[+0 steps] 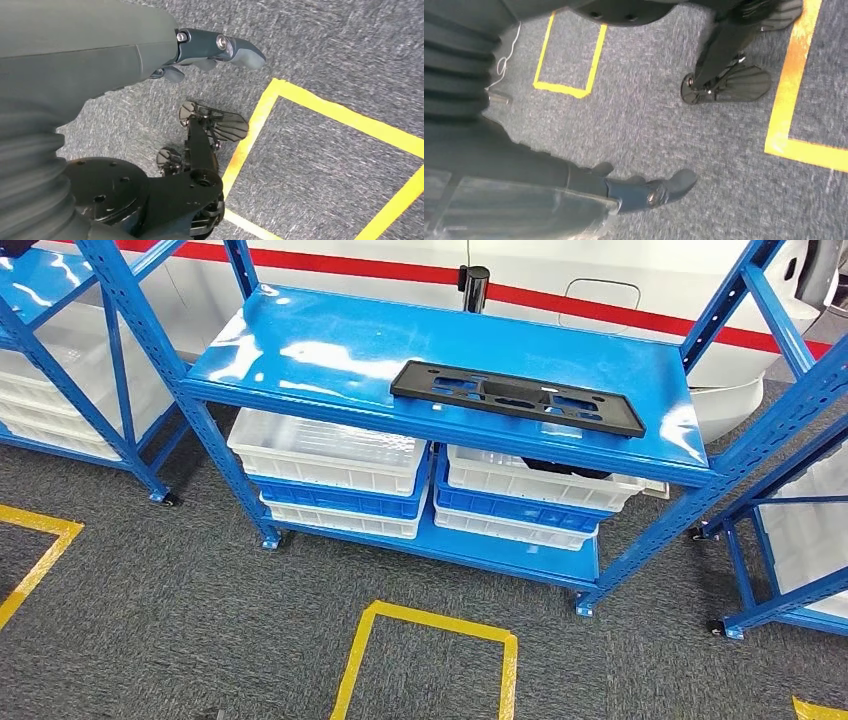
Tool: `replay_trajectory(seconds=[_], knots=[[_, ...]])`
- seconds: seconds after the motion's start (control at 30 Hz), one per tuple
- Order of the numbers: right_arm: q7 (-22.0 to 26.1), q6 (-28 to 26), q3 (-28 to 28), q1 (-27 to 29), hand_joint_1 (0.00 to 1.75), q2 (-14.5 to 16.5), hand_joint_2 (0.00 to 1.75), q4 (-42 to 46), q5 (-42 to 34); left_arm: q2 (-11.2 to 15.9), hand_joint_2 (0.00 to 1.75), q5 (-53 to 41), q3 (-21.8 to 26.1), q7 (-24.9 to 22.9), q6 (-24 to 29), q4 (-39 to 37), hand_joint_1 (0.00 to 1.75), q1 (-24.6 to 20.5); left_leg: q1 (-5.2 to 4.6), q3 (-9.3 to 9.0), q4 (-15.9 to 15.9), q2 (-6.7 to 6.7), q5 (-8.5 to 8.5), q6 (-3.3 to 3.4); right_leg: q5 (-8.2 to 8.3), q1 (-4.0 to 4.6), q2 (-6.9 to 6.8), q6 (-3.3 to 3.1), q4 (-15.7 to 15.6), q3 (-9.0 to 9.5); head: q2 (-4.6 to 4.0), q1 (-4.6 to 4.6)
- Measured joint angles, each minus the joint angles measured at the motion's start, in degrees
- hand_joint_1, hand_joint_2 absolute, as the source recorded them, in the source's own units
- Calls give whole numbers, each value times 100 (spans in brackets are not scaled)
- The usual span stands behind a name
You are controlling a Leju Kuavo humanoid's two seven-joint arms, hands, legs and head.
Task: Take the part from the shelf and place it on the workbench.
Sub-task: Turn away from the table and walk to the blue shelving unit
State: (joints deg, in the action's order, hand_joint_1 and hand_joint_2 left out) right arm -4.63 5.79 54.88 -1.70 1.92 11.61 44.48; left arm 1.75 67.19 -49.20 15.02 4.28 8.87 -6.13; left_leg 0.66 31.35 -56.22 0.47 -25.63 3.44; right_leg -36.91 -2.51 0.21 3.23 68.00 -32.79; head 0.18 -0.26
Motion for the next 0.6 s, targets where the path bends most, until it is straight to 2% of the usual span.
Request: replay_trajectory(seconds=[0.07, 0.1, 0.13, 0.2, 0.23, 0.27, 0.33, 0.37, 0.4, 0.47, 0.5, 0.53, 0.57, 0.6], knots=[[0, 0, 0, 0, 0, 0, 0, 0, 0, 0, 175, 0, 0, -1, 0, 0, 0, 0, -1, 0, 0, 1, -1, 0, -12, 0, 0, -1, 39, -27, 0, 0], [0, -1, 1, 5, 0, 0, 0, 0, 0, 0, 175, 1, 0, -2, 1, 0, 0, 0, -4, -2, -1, 1, -4, -2, -30, 8, 1, 7, 162, -114, 0, -1], [-1, -1, 2, 17, 0, -2, 0, 0, 0, -2, 175, 2, -1, -5, 3, 0, 0, 3, -8, -18, -2, 1, -18, -18, 33, 15, 0, 44, 208, -203, 0, -2], [-4, -1, 22, 24, 0, 11, 0, -1, 0, 1, 175, 5, -2, -14, 4, -2, 0, 8, -39, -120, -29, 36, -132, -157, 544, 41, -95, 50, -402, -103, 0, -2], [-5, 2, 33, 24, 0, 20, 0, -2, 0, 3, 175, 6, -2, -17, 4, -3, 0, 11, -46, -175, -41, 63, -185, -225, 814, 49, -132, 27, -818, 27, 0, -3], [-6, 10, 44, 17, 0, 31, 0, -2, 0, 7, 175, 7, -2, -18, 4, -4, 0, 12, -43, -216, -55, 97, -233, -285, 1003, 53, -158, -41, -1159, 162, 0, -2], [-7, 33, 55, 21, 0, 38, 0, -2, 1, 7, 175, 7, -2, -18, 8, -4, 0, 12, 7, -202, -153, 102, -318, -323, 998, 42, -91, -139, -1157, 180, 0, -4], [-7, 43, 61, 19, 0, 40, 0, -2, 3, 7, 175, 7, -2, -18, 9, -4, 0, 12, 27, -120, -349, 77, -438, -349, 993, 38, -60, -184, -1159, 196, 0, -6], [-5, 49, 68, 18, 0, 40, 0, -2, 7, 7, 175, 8, -2, -18, 10, -4, 0, 11, 39, 36, -677, 42, -608, -375, 985, 44, -30, -218, -1161, 210, 0, -10], [1, 56, 80, 18, 0, 39, 0, -2, 21, 7, 175, 16, -3, -19, 11, -4, 0, 15, 44, 492, -1507, -2, -932, -398, 963, 78, 30, -269, -1160, 230, 0, -13], [5, 58, 85, 20, 0, 39, 0, -2, 30, 7, 175, 25, -4, -20, 11, -4, 0, 18, 44, 678, -1783, -8, -971, -392, 951, 98, 68, -286, -1160, 244, 0, -14], [8, 59, 89, 21, 0, 39, 0, -2, 39, 7, 175, 33, -4, -20, 11, -4, 0, 21, 42, 764, -1837, -11, -881, -371, 938, 120, 111, -304, -1160, 267, 0, -13], [14, 59, 92, 22, 0, 40, 0, -2, 48, 7, 175, 42, -4, -20, 11, -4, 0, 23, 37, 731, -1640, -26, -666, -331, 923, 142, 157, -323, -1160, 298, 0, -13], [20, 59, 93, 20, 0, 42, 0, -2, 55, 9, 175, 48, -4, -19, 9, -4, 0, 24, 26, 606, -1260, -64, -384, -273, 907, 164, 207, -338, -1161, 334, 0, -14]])
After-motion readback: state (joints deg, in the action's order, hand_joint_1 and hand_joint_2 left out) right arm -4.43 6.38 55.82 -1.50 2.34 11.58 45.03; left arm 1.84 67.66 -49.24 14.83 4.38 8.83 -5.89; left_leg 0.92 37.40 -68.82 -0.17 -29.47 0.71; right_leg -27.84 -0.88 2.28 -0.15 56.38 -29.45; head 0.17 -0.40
